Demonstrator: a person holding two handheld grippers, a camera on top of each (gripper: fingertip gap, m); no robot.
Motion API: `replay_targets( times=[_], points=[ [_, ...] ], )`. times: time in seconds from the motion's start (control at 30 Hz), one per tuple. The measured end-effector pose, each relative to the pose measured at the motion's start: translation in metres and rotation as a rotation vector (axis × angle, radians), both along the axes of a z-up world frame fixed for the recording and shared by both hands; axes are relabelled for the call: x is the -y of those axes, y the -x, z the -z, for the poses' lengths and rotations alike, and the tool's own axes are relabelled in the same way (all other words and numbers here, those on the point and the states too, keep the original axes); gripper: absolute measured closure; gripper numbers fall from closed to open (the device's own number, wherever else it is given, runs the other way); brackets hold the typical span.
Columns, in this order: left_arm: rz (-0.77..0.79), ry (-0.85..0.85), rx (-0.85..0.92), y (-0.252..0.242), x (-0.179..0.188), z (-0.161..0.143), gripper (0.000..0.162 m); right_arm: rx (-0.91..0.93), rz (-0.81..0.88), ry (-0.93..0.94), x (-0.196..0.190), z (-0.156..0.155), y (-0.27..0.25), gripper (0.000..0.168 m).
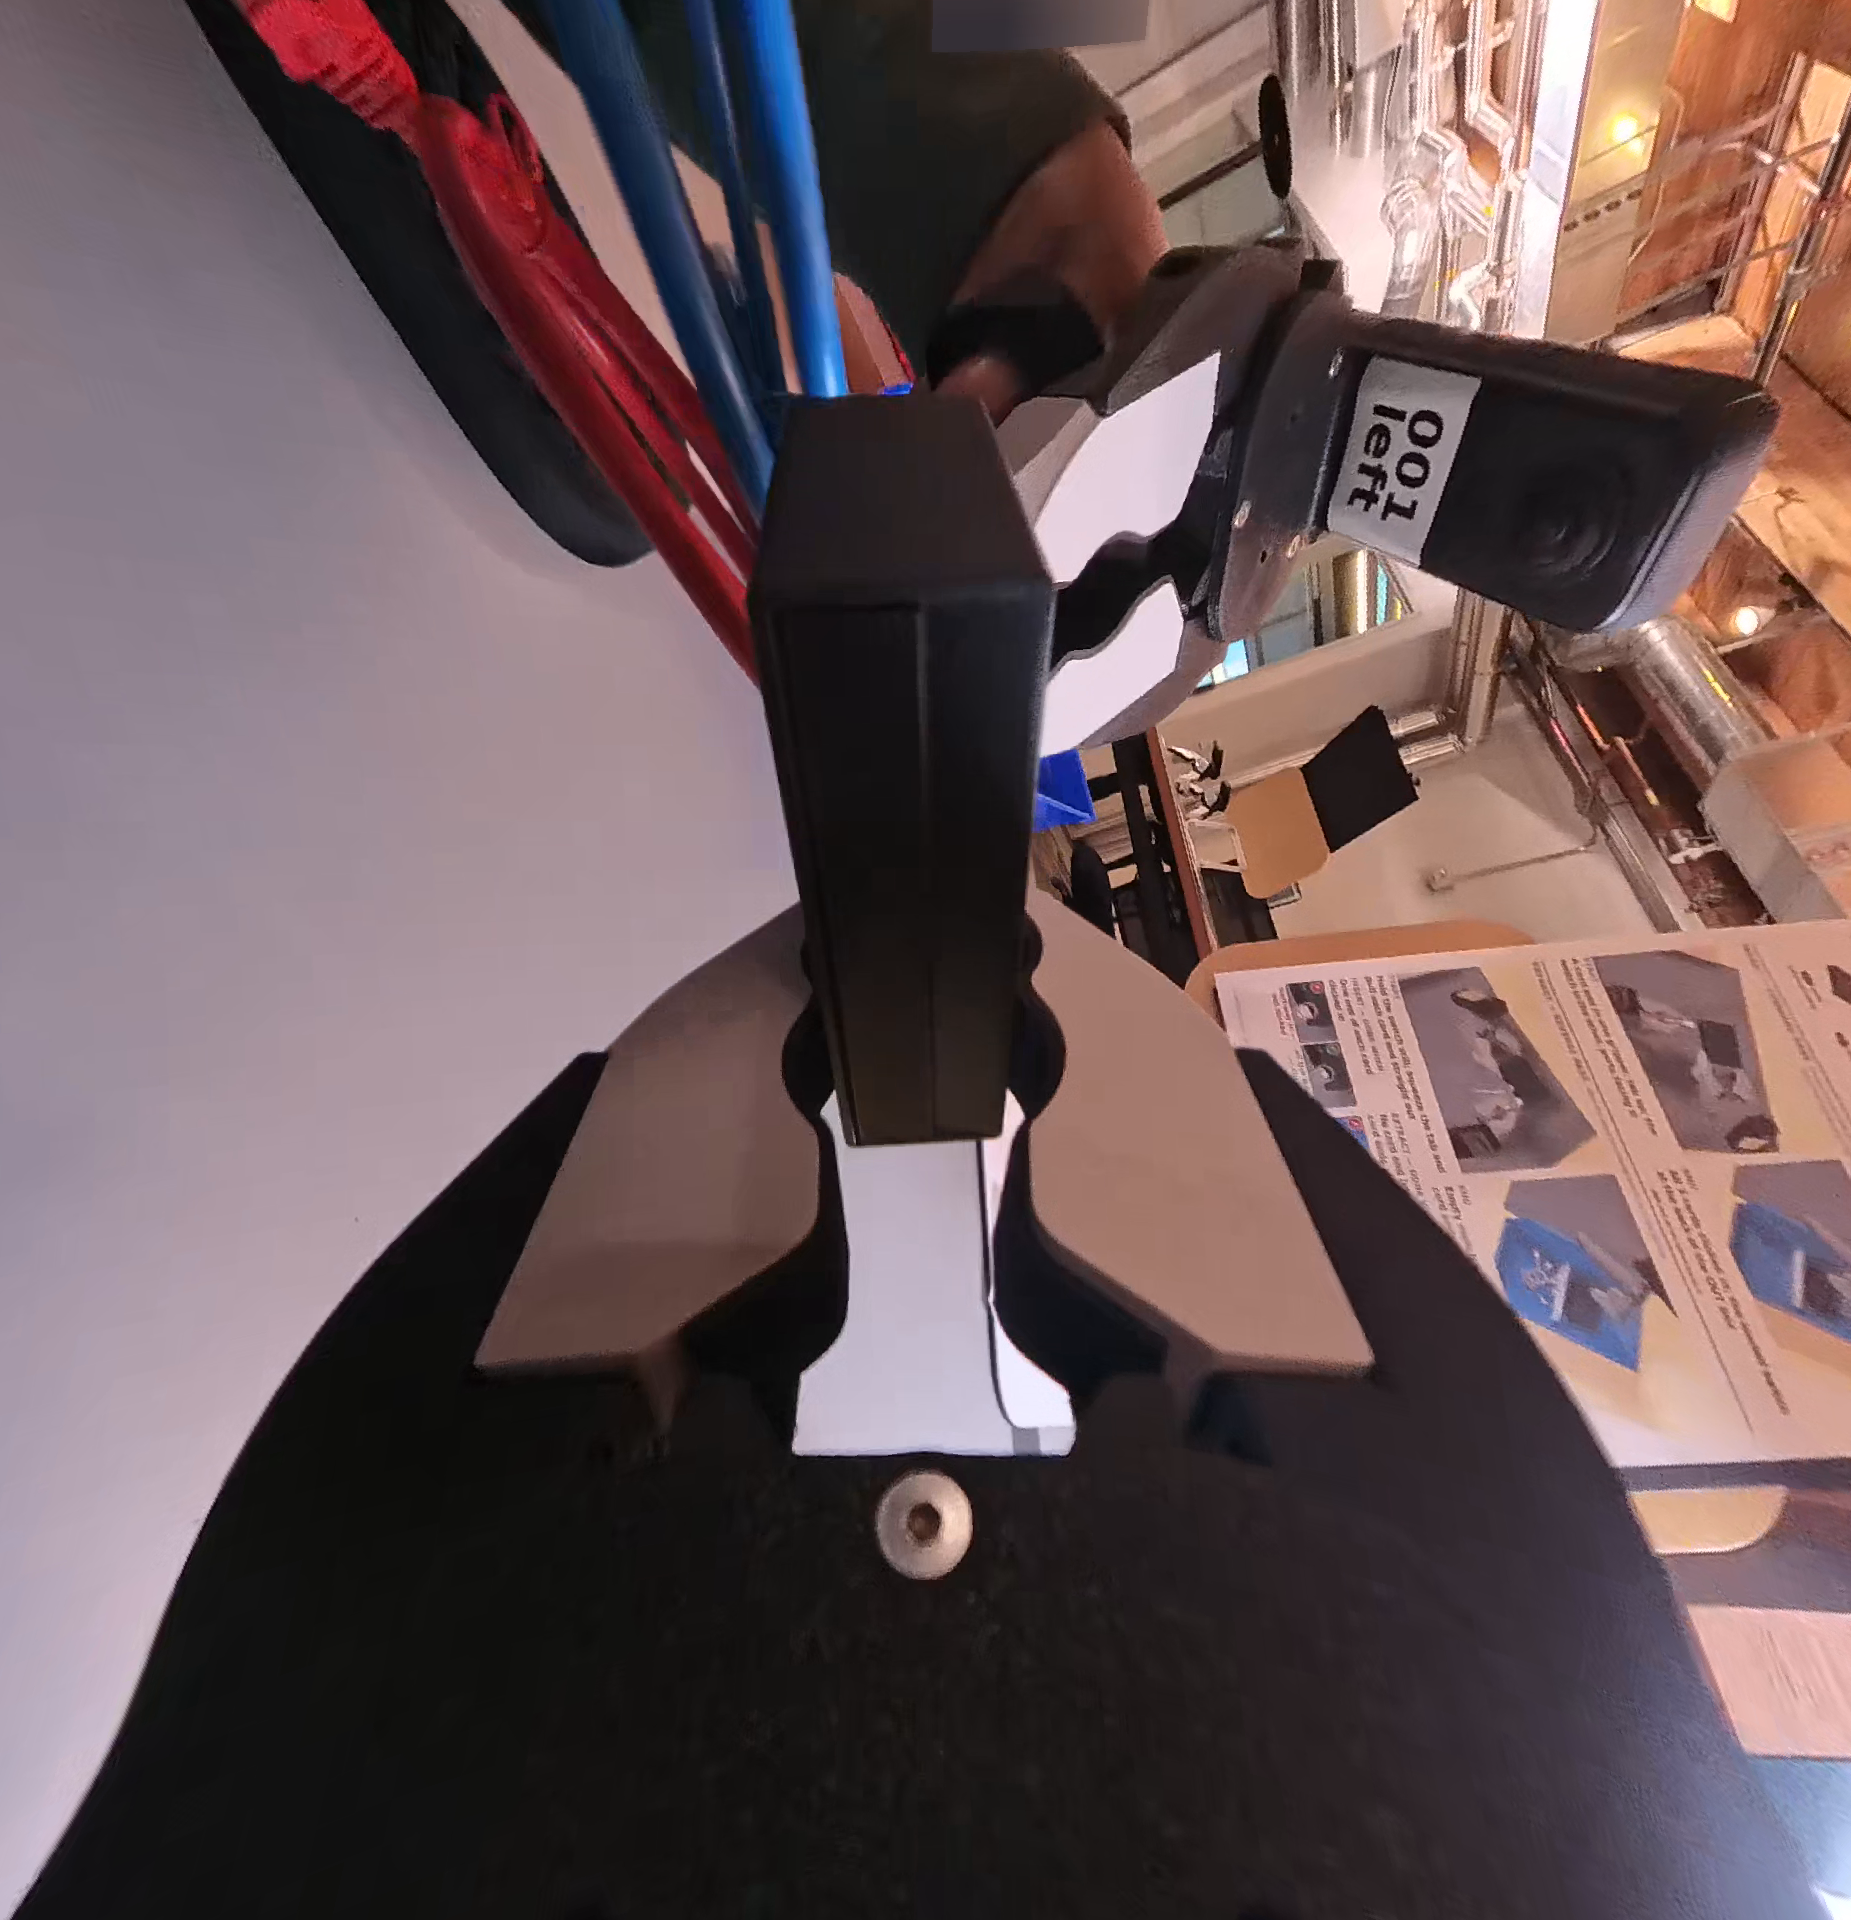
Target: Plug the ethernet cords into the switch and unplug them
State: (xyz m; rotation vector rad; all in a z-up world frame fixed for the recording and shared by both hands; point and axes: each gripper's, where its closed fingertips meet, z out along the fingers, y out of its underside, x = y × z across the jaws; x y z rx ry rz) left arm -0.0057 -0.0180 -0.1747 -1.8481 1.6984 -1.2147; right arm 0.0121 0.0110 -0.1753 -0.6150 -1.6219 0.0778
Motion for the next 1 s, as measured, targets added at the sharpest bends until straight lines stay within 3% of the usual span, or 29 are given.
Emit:
replay_targets(
  times=[0.4, 0.67, 1.0],
  points=[
    [-0.072, 0.098, -0.092, 0.003, 0.005, 0.015, 0.150, 0.055, -0.030, -0.057, 0.012, 0.013, 0.004, 0.139],
    [-0.048, -0.056, -0.267, 0.006, 0.013, 0.024, 0.150, 0.086, -0.053, -0.098, 0.021, 0.018, 0.009, 0.139],
    [0.185, -0.320, -0.181, 0.008, 0.025, 0.033, 0.150, 0.089, -0.156, -0.056, 0.045, 0.021, 0.013, 0.139]
  ],
)
